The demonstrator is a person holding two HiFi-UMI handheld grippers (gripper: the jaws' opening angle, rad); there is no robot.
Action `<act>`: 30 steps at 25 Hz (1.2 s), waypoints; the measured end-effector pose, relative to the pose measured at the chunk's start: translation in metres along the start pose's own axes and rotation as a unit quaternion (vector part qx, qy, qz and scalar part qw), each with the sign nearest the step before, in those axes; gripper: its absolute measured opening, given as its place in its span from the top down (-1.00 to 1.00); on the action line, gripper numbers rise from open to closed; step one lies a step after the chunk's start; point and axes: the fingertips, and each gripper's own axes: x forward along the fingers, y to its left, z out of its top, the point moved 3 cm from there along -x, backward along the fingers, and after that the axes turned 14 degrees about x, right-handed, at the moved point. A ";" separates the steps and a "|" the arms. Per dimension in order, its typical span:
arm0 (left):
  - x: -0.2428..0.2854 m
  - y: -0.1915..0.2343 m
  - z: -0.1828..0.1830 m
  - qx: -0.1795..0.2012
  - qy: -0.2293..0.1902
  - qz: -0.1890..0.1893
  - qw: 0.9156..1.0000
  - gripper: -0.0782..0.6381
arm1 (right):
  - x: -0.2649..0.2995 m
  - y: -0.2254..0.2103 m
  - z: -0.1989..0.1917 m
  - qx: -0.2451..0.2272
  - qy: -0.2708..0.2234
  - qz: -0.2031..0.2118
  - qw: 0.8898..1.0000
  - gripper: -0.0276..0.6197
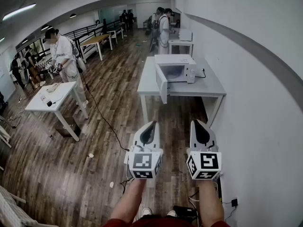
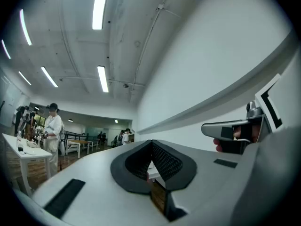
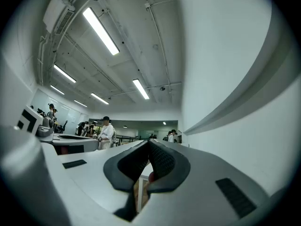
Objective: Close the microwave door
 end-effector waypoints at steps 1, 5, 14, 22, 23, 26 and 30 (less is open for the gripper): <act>0.001 -0.002 0.000 0.001 0.001 0.001 1.000 0.71 | -0.001 -0.002 0.000 0.000 0.000 0.000 1.000 0.83; 0.005 -0.011 0.000 0.001 0.003 0.001 1.000 0.71 | -0.004 -0.012 0.002 -0.001 -0.001 -0.003 1.000 0.83; 0.016 -0.038 0.001 0.003 0.008 -0.002 1.000 0.71 | -0.016 -0.041 0.007 0.019 -0.013 -0.010 1.000 0.83; 0.027 -0.062 0.000 0.006 0.017 0.003 1.000 0.71 | -0.021 -0.070 0.007 0.023 -0.010 -0.006 1.000 0.83; 0.029 -0.063 0.000 0.007 0.017 0.003 1.000 0.71 | -0.020 -0.074 0.006 0.025 -0.010 -0.007 1.000 0.83; 0.039 -0.062 -0.004 0.009 0.017 0.004 1.000 0.71 | -0.012 -0.080 0.002 0.028 -0.009 -0.007 1.000 0.83; 0.061 -0.055 -0.016 0.008 0.014 0.002 1.000 0.71 | 0.011 -0.087 -0.009 0.025 -0.009 -0.006 1.000 0.83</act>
